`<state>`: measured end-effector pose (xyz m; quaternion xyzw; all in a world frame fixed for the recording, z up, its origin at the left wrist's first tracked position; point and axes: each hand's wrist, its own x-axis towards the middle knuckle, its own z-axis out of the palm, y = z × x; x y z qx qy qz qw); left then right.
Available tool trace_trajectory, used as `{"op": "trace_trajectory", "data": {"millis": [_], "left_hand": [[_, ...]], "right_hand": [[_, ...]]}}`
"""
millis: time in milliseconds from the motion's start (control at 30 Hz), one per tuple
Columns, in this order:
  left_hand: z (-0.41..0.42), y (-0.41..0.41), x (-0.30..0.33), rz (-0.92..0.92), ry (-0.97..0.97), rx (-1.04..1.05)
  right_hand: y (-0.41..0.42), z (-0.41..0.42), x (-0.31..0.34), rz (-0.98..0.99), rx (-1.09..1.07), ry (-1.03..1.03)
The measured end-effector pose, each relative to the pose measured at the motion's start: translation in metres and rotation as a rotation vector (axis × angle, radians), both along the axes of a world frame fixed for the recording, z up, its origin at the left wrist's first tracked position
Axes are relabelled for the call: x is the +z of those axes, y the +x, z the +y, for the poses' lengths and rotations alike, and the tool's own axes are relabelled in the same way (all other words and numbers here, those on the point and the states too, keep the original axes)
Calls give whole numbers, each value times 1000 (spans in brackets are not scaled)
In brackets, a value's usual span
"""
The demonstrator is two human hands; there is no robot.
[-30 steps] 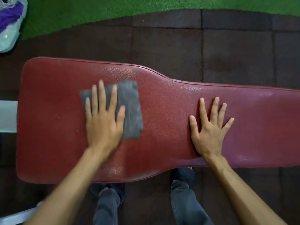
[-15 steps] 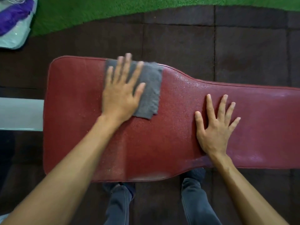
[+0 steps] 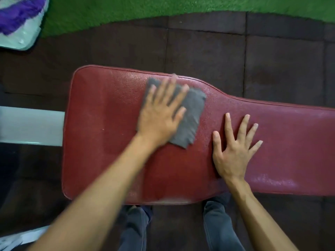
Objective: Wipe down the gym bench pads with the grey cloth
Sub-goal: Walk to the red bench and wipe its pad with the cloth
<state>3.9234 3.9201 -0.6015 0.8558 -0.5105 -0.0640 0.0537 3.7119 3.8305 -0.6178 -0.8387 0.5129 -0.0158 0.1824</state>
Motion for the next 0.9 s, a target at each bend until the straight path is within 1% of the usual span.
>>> {"op": "trace_trajectory", "data": {"millis": [33,100,167,200,267,333,400,467,533,567,667,733,767,833,900], "left_hand": [[5,29,2,-33,12,47],[39,66,8,-61,40,160],[88,63,18,-62,76,263],[114,46,21,-55,95,315],[160,-16,22,-13,173,372],[182,-81,21,40,217,334],[171,-111,14,79,201,281],[134,-93,8,91,123,184],[99,-40,4,72,77,46],[87,-9,4,38,64,26],[90,64,10,-49,61,107],[119,73,16,-54,82,193],[137,64,21,-47,88,252],[174,20,24,-9,109,362],[202,-45,23,48,157,386]], "right_hand": [[0,0,-1,2,4,-9],[0,0,-2,7,6,-12],[-1,1,-2,10,0,-14],[0,1,-2,11,-1,-13],[2,3,-1,16,-2,-10],[3,4,0,26,-10,-12],[6,9,2,22,-1,0],[12,17,4,21,61,2],[20,25,6,23,86,-8],[24,29,7,22,79,-9],[34,39,9,22,117,-14],[41,47,11,26,176,-18],[45,53,12,25,192,-20],[52,62,13,23,202,-20],[57,67,14,25,204,-19]]}}
